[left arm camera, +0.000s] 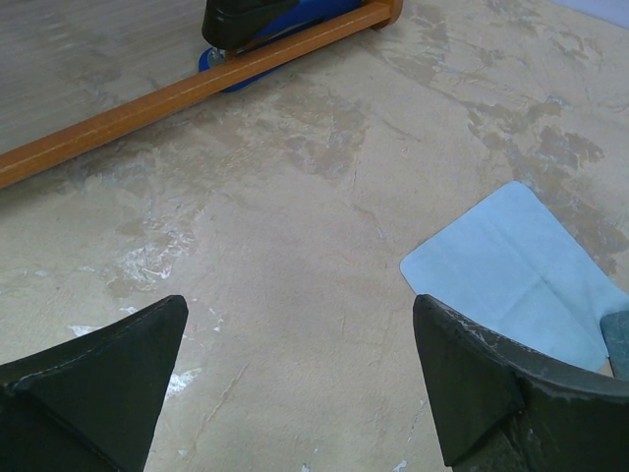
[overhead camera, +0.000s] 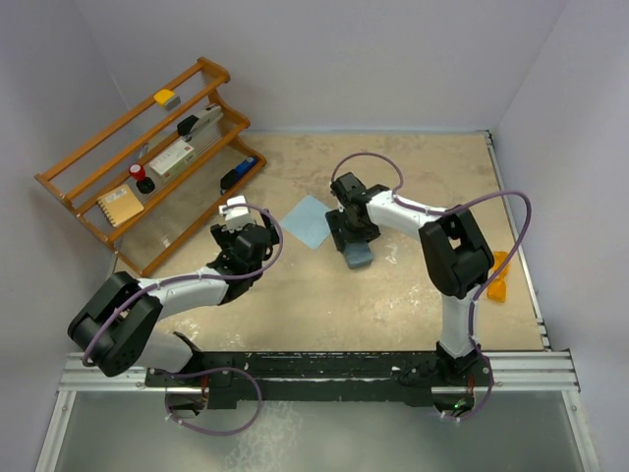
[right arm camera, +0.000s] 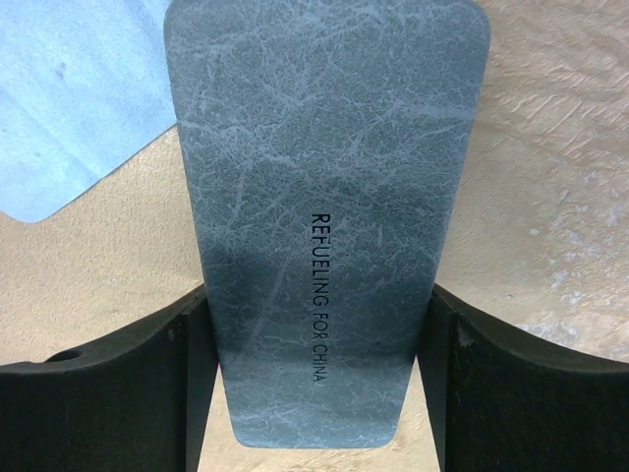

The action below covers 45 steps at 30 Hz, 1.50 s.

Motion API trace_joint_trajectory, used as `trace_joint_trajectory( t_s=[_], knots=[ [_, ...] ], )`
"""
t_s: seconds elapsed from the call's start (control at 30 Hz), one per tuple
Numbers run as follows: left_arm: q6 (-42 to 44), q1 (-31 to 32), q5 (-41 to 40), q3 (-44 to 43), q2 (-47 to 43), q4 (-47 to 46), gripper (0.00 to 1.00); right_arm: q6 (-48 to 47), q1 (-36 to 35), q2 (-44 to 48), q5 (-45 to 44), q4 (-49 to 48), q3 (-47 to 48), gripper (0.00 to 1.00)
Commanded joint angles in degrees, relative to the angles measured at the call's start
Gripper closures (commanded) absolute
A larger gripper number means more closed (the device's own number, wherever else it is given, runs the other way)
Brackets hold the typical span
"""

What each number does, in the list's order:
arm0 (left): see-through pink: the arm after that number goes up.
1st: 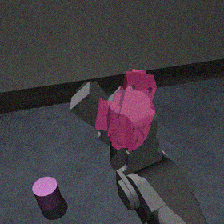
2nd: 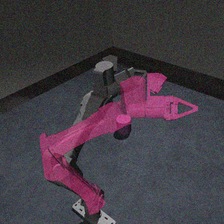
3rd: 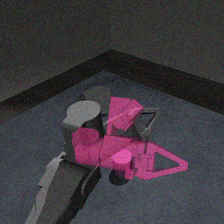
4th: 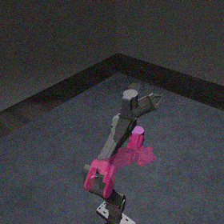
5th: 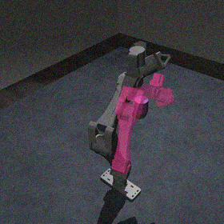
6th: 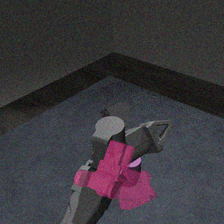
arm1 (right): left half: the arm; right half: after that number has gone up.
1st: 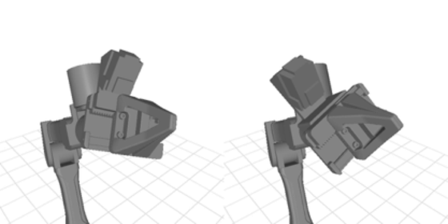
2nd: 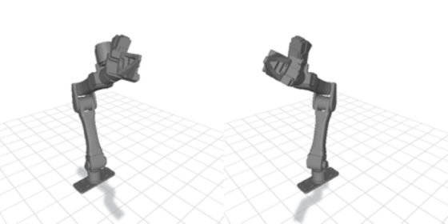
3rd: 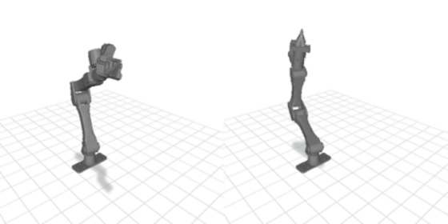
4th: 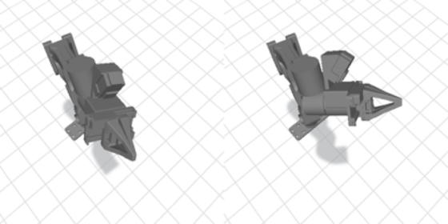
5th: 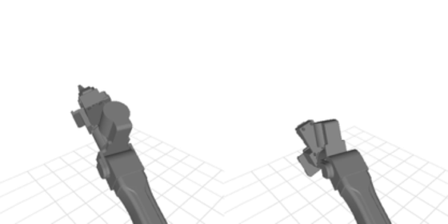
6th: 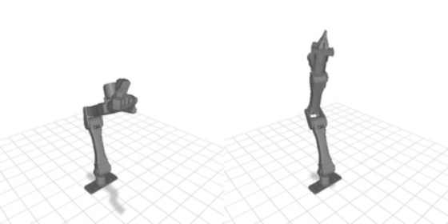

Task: Organize the sunglasses
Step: Place the sunglasses case at the center of the board, then pick up the sunglasses case at the center of the board.

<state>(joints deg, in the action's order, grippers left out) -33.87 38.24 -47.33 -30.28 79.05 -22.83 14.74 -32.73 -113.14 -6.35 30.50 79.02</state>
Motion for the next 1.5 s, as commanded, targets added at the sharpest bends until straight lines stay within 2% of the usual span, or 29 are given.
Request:
trace_joint_trajectory(
  t_s=[0.0,0.13,0.23,0.3,0.43,0.47,0.7,0.93,1.13,1.27,1.47],
  knots=[
    [-0.94,-0.51,0.70,0.05,-1.75,-1.28,0.06,-0.75,-1.51,-2.15,-1.13,3.52,0.53,0.25],
    [-1.02,-0.52,0.67,0.09,-1.87,-1.26,0.06,-0.27,-2.07,-2.23,-1.07,2.59,-0.74,0.25],
    [-1.02,-0.57,0.69,0.13,-1.87,-1.33,0.06,0.33,-2.16,-1.65,-1.19,1.54,-2.11,0.33],
    [-1.11,-0.60,0.66,0.14,-1.81,-1.31,0.06,0.20,-2.12,-1.73,-0.91,1.18,-2.48,0.48],
    [-1.09,-0.61,0.60,0.18,-1.70,-1.54,0.06,0.59,-2.16,-1.34,-1.73,0.51,-3.11,0.92],
    [-0.97,-0.58,0.58,0.22,-1.69,-1.55,0.06,0.62,-2.12,-1.02,-1.93,0.28,-3.31,1.00],
    [-0.46,-0.69,0.79,0.18,-1.89,-1.79,0.07,0.52,-2.25,3.67,-4.38,-0.49,-4.46,1.00],
    [-1.87,-0.68,0.41,0.33,-1.82,-1.78,0.16,-1.71,-2.33,17.31,-4.03,-5.88,-8.52,1.00],
    [-5.72,-0.58,2.63,-0.56,-2.46,1.42,0.15,-2.51,-2.27,27.65,-2.20,-11.35,-13.90,1.00],
    [-5.38,-0.51,8.53,-0.48,-5.44,0.60,0.14,-2.46,-2.26,34.91,-2.01,-16.62,-19.22,1.00],
    [-2.31,-0.37,22.57,1.03,-13.97,-5.18,0.16,-3.52,-2.25,44.60,8.08,-22.89,-24.83,1.00]
  ],
)
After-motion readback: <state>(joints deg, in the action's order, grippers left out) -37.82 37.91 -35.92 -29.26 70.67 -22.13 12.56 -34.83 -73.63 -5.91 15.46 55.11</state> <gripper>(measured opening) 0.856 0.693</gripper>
